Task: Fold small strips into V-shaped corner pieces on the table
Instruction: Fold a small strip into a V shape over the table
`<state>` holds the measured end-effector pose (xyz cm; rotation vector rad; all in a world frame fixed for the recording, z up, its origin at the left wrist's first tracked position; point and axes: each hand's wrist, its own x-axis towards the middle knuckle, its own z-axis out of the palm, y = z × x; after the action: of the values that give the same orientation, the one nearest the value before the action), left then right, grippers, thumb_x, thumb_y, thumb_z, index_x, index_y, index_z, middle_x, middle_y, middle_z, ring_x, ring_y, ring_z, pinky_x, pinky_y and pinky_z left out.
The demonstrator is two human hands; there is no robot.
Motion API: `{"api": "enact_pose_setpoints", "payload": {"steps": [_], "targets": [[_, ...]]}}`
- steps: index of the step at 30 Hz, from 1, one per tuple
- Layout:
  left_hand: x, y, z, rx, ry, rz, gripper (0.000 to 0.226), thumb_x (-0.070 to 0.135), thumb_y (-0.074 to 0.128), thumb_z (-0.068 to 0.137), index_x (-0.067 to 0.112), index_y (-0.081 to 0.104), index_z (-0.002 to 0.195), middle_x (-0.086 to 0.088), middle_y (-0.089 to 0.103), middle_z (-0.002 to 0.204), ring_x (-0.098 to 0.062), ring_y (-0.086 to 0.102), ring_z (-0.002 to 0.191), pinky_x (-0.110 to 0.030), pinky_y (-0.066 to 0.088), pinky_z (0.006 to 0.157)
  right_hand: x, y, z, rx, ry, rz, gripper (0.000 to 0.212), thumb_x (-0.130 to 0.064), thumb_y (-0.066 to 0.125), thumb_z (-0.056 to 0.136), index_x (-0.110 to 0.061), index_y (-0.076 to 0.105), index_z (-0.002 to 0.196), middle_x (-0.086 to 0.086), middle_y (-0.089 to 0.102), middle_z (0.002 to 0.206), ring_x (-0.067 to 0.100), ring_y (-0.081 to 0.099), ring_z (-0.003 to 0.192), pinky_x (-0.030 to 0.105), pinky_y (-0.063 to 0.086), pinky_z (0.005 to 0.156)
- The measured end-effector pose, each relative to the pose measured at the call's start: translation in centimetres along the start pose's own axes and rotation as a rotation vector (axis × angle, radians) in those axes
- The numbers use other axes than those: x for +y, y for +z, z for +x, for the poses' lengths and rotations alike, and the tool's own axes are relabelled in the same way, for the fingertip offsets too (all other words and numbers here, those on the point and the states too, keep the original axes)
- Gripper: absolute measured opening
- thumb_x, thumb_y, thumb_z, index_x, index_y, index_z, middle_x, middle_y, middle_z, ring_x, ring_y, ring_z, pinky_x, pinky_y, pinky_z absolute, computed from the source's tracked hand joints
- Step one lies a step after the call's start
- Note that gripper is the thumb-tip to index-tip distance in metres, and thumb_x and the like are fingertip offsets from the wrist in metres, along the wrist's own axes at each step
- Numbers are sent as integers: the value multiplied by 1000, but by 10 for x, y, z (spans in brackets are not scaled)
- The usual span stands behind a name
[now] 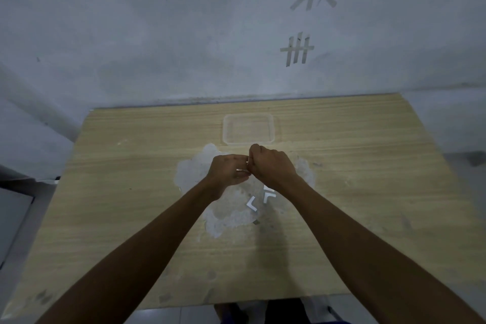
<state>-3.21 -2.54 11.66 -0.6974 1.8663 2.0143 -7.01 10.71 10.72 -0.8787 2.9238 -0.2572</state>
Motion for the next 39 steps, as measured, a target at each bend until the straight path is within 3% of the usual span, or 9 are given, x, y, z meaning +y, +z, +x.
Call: {"api": "enact_pose_setpoints", "payload": {"steps": [5,10,13,18,24,28,33,39], "targets": [[0,-1,-3,-42,73,74,25,-6,61,82,-1,68,105,-17,71,95,-22,70,85,-23,58,65,0,-1,1,-26,7,-10,17,-19,39,97,-4,46,102,14,63,93,35,63,75,35,38,59],[0,0,-2,1,145,168,28,-7,59,81,6,71,102,-8,71,87,-21,67,84,-22,51,64,-2,-5,3,-51,60,113,26,-28,38,98,-3,47,99,16,63,93,37,62,77,36,38,61],[0,-1,-1,10,197,235,34,-11,56,81,-1,68,111,-11,70,94,-22,65,83,-18,50,63,-4,-7,3,-74,95,189,32,-34,39,99,-3,47,99,18,61,94,38,61,79,37,38,62],[-4,-4,2,45,195,195,39,-11,59,82,-7,59,121,-23,68,107,-29,67,88,-19,58,64,-7,-11,3,-93,111,224,24,-24,41,99,-1,48,103,19,62,98,37,62,83,37,42,65],[-12,-6,7,99,233,246,28,-8,70,75,-9,68,103,-22,70,101,-34,69,90,-39,58,81,-7,-14,3,-137,141,237,32,-32,40,98,-2,49,102,19,62,99,37,62,85,39,44,68],[-13,-5,8,118,186,204,18,-3,70,76,-5,72,94,-17,72,85,-24,70,75,-27,60,68,-6,-14,6,-189,161,279,33,-34,41,98,-2,50,98,20,63,95,36,60,79,36,39,63],[-8,-5,6,140,149,138,13,-2,72,75,1,73,87,-17,72,86,-30,71,83,-35,60,75,-6,-15,7,-209,179,356,35,-36,42,97,-2,50,98,19,63,92,28,51,69,34,36,60],[-6,-7,4,150,174,167,14,-5,72,74,1,74,87,-15,71,85,-24,70,74,-22,60,63,-6,-14,5,-196,160,414,31,-31,39,97,-2,50,99,19,63,91,27,51,68,34,36,59]]}}
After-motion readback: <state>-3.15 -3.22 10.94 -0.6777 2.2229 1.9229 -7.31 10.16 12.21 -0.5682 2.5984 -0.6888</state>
